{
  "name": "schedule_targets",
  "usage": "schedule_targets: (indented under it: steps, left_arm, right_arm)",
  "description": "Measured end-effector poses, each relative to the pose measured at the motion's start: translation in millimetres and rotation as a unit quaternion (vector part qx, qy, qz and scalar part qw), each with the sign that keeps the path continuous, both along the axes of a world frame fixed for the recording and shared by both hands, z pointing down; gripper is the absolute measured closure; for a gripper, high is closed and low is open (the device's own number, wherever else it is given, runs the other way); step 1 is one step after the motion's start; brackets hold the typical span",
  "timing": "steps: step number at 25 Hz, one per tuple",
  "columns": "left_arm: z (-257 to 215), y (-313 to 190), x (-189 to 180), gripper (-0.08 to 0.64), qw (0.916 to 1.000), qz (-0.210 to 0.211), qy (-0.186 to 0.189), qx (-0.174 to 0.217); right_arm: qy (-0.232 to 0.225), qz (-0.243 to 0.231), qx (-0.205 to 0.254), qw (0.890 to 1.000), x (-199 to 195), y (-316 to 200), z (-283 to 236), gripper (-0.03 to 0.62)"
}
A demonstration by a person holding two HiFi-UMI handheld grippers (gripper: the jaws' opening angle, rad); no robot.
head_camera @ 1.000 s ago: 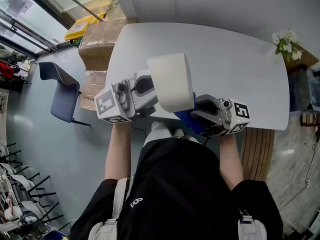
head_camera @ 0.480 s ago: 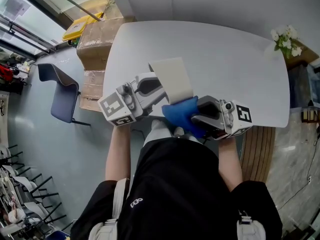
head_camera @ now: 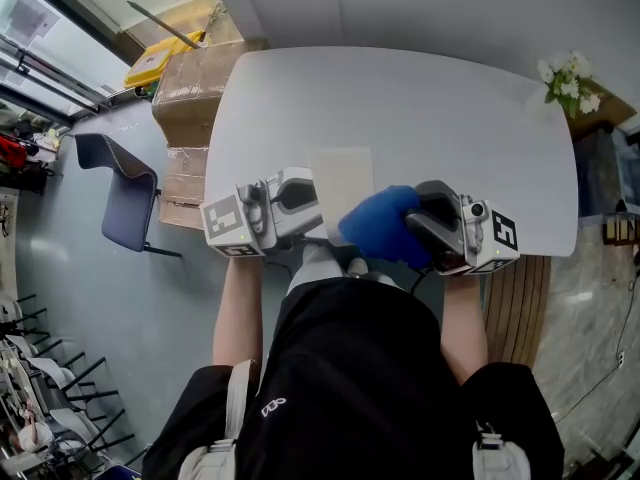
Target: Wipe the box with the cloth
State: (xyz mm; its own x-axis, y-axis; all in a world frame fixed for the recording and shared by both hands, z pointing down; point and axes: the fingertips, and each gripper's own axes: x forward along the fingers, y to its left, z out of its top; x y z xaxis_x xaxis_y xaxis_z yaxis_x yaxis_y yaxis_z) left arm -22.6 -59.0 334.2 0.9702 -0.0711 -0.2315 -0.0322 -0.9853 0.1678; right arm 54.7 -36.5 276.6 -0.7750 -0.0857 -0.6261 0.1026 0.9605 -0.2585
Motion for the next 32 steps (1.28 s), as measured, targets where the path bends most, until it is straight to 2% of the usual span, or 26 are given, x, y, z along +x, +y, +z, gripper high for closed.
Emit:
schedule_targets:
  steps: [4, 7, 13, 20, 25, 32]
  left_arm:
    - [1, 14, 8, 0.512, 0.9996, 0.030, -0.002, 0.003]
    - [-4, 25, 11, 0.512, 0.9988, 0.048, 0.012, -0.002]
    - [-8, 33, 11, 0.513, 0.9984, 0.052, 0.020, -0.002]
    - [-9, 37, 14, 0.512, 0.9989, 0.040, 0.025, -0.009]
    - [-10, 40, 12, 0.512, 0.9991, 0.032, 0.024, -0.011]
    - [-16, 41, 1, 0.512, 0.9986, 0.010, 0.049, -0.017]
  right_arm:
    - [0.007, 0.025, -0.013, 1.000, 3, -10, 1, 0.545]
    - [0.023, 0.059, -0.022, 0.998, 2, -18, 2, 0.545]
    - [0.057, 0.137, -0.026, 0.989, 4, -33, 2, 0.545]
    - [0.103, 0.233, -0.038, 0.966, 12, -51, 9, 0.545]
    - [0.112, 0.247, -0.054, 0.961, 11, -57, 18, 0.545]
    - [0.152, 0.289, -0.075, 0.942, 8, -66, 31, 0.546]
